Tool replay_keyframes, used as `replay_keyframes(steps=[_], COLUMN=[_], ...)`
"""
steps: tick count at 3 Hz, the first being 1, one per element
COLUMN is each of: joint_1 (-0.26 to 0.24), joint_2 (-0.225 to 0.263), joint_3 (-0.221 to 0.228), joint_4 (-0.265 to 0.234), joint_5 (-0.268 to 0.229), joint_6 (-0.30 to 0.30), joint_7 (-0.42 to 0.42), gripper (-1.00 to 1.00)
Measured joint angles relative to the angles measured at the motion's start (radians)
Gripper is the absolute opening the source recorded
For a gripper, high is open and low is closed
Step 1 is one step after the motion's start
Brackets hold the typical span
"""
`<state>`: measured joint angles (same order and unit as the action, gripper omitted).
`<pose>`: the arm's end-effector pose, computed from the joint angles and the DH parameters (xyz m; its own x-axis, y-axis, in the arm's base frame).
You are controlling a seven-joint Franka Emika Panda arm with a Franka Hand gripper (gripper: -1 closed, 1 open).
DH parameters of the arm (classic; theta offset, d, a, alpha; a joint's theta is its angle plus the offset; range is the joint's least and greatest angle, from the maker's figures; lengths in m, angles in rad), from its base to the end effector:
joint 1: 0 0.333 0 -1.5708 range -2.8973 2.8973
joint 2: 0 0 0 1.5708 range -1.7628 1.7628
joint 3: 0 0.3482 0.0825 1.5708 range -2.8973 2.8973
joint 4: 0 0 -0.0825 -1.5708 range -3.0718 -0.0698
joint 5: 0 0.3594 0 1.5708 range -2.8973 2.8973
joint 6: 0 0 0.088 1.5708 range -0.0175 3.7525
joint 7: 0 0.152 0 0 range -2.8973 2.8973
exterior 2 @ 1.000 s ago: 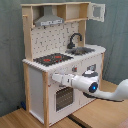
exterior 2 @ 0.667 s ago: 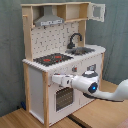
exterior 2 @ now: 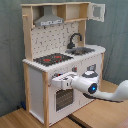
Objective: Play with the kitchen
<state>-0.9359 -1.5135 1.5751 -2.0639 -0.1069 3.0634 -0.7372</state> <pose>0.3500 0.5589 0.3361 -0.0638 0.6956 -0.7156 -0.0279 0.7156 0.6980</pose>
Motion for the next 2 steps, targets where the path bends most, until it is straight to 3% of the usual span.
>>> replay_keyframes(steps=[2], joint_1=[0.000], joint_2=[0.000], joint_3=[-0.004], joint_4=[0.000], joint_5=[-0.040], joint_6=[0.000], joint_7=[-0.201], gripper=[-1.00])
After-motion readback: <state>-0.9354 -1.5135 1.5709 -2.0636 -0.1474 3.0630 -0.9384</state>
